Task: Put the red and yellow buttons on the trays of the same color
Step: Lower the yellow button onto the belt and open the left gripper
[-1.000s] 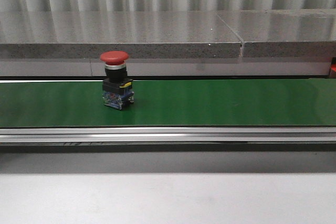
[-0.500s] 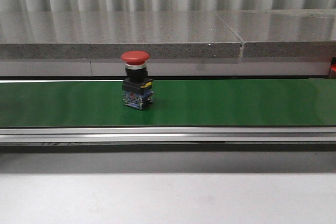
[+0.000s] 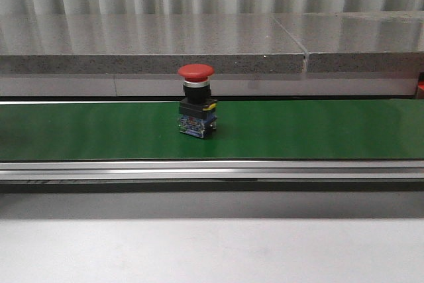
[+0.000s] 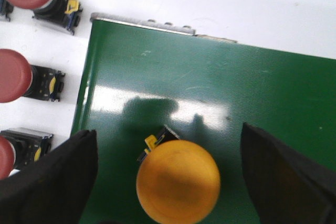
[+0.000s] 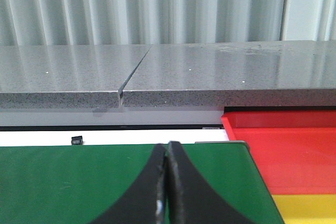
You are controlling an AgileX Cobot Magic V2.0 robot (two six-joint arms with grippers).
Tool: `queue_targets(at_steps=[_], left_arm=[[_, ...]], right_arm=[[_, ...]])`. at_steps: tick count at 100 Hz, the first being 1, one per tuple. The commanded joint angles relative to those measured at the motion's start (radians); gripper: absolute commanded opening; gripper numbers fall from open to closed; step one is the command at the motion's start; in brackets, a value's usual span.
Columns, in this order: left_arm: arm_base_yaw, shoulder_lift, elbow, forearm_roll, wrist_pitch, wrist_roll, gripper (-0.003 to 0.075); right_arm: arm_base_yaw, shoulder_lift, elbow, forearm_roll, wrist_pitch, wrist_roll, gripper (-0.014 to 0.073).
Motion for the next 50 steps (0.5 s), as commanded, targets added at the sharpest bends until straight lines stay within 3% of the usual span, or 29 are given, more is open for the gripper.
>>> queue_targets(at_steps=[1, 28, 50], left_arm=[[-0.025, -0.094, -0.034, 0.001, -0.044, 0.005, 0.0545], [-0.080, -0.318, -0.017, 0.011, -0.054, 0.042, 0.0545], [-0.139, -0.539, 0.126, 0.007, -0.131, 0.047, 0.0544]], right_arm=[[-0.003, -0.004, 0.001, -0.010, -0.082, -0.003, -0.0067], [-0.003, -0.004, 0.001, -0.010, -0.082, -0.003, -0.0067], [-0.003, -0.004, 0.001, -0.010, -0.082, -0.003, -0.0067]])
